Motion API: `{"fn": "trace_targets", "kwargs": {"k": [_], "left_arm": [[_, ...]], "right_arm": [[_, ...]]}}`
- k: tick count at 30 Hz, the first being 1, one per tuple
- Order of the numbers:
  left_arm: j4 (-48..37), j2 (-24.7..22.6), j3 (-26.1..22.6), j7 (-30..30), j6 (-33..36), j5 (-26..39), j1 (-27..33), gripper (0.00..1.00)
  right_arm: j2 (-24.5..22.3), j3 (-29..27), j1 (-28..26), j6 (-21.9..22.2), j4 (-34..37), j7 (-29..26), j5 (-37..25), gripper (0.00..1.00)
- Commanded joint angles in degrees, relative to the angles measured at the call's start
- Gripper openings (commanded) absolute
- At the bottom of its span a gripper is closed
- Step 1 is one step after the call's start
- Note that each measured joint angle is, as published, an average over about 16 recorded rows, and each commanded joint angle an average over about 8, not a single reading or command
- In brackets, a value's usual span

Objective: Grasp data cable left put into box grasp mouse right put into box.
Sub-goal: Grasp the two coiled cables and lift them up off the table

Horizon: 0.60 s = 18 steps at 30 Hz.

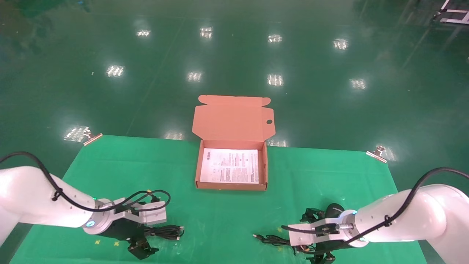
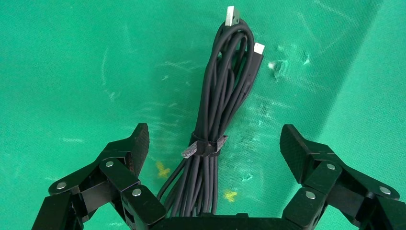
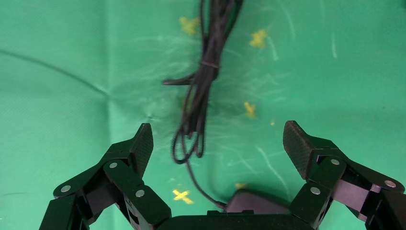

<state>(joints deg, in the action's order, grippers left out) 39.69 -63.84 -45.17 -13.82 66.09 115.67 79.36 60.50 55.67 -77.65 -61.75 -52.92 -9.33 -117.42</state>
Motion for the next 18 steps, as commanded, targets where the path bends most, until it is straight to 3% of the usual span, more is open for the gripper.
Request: {"fn": "trace_targets", "kwargs": {"k": [1,18], "left_arm": [[-1.4,-0.3,0.1,0.4,-0.6,-0.1,0.2,0.0],[-0.1,0.1,0.1,0.1,-0.2,-0.1,0.1,0.0]], "right_arm": [[0.6,0.0,-0.1,0.4,1.2,0.2,0.0,0.0],[0.1,0.0,-0.2,0.0,0.3,0.1,0.0,0.0]]}}
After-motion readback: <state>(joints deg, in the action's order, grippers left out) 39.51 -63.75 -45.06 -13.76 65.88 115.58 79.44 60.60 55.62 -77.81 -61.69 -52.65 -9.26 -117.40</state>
